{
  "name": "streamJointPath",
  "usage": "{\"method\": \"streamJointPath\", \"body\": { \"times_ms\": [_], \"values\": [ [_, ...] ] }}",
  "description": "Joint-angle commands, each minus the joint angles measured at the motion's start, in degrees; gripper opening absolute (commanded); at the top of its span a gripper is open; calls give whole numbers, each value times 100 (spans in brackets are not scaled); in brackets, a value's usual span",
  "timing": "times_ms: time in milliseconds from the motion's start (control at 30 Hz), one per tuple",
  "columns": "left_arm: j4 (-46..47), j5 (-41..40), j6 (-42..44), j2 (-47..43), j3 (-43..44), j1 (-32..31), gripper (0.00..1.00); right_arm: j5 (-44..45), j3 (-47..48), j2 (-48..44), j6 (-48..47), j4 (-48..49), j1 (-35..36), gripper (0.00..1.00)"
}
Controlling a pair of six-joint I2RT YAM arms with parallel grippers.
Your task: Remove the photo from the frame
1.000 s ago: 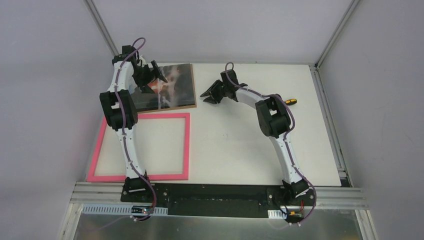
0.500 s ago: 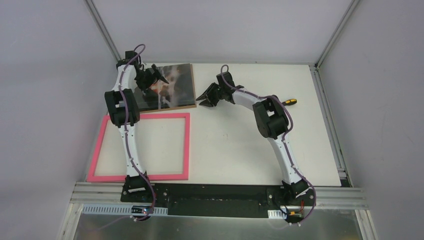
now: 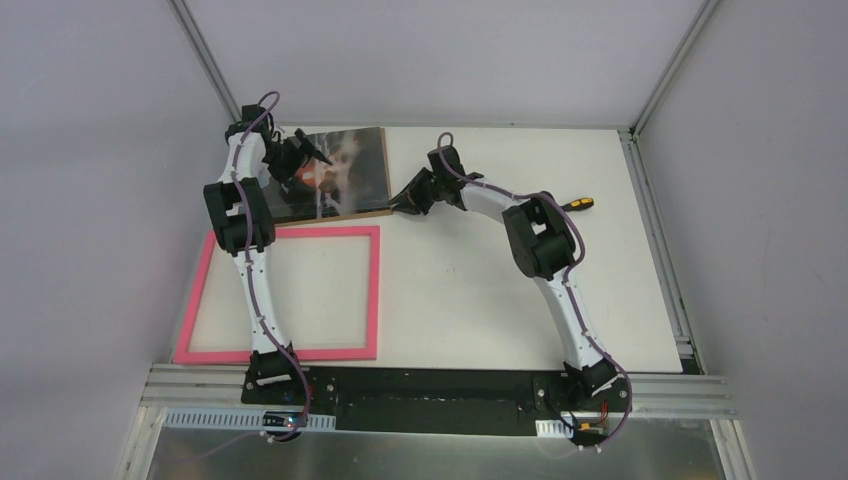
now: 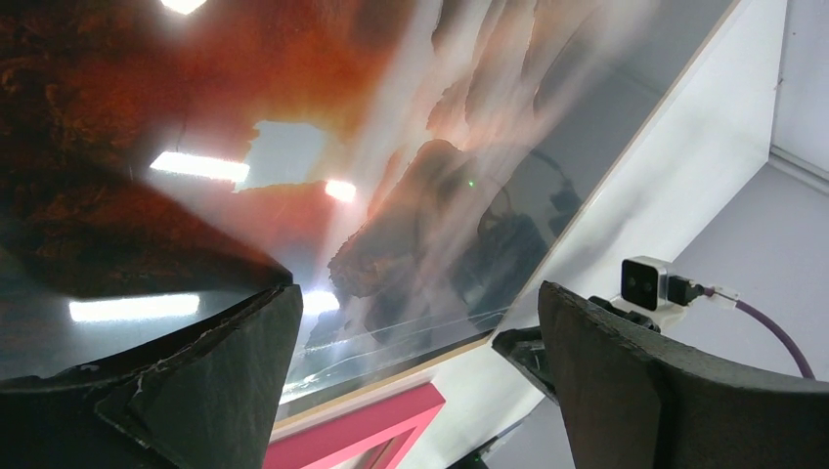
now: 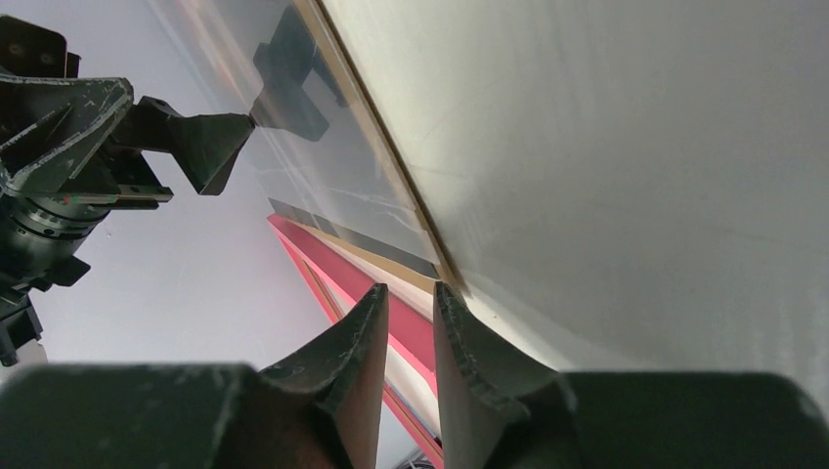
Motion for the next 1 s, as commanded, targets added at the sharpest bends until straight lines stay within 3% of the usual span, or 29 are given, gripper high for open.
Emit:
{"method": "streamJointPath", "body": {
  "times_ms": [0,433,700,967],
  "values": [
    [-48,-170,69,84,-155,71,96,-58,325,-207,226,151,90,26],
    [-51,-148,96,66,-268,78,96,497,157,-214,-2,-486,132,24],
    [-47,-165,84,47,-355,71,96,579,572,67,-75,-768,174,24],
    [-51,-192,-1,58,-423,71,96,1136,1528,393,-886,-2057,381,26]
  ]
}}
